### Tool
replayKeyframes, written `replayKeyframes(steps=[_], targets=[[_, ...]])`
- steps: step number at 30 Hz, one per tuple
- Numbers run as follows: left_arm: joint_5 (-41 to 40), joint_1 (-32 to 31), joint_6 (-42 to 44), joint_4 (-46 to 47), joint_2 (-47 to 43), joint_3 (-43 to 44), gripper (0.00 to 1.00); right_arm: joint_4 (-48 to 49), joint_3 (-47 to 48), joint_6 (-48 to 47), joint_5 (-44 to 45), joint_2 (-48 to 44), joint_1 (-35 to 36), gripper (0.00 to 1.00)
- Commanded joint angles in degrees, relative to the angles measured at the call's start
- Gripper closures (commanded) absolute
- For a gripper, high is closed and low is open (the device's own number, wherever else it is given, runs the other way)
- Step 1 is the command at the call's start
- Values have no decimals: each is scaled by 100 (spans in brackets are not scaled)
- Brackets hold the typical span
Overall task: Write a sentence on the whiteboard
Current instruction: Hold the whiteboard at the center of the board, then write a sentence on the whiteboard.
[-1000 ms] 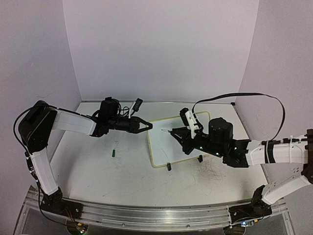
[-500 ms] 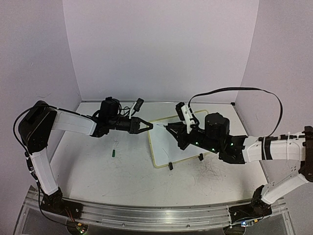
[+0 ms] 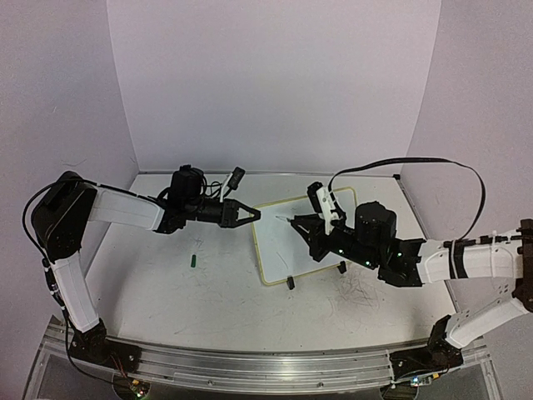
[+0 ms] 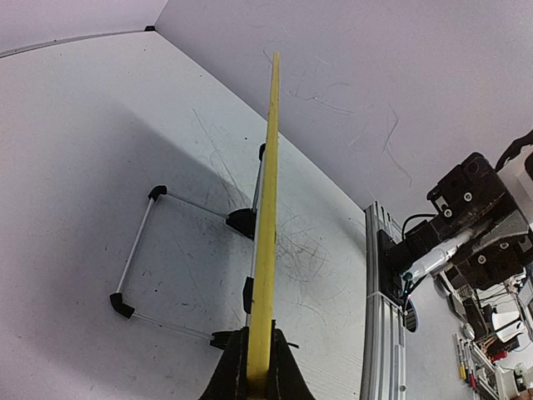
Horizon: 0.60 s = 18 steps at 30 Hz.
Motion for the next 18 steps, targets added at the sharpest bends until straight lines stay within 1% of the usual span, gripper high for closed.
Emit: replayKeyframes(steps=[1,12,16,18], targets=[[-67,46,-72,-10,-126,135,99,273,-50,31,202,-176,26,100],[-82,46,-81,-10,-118,145,100,221,46,82,39,54,45,100],[-94,46,-89,-11,-117,141,100,212,49,84,123,78,82,100],[-113,46,-93,-10,-117,137,100,218,29,84,405,68,108,100]])
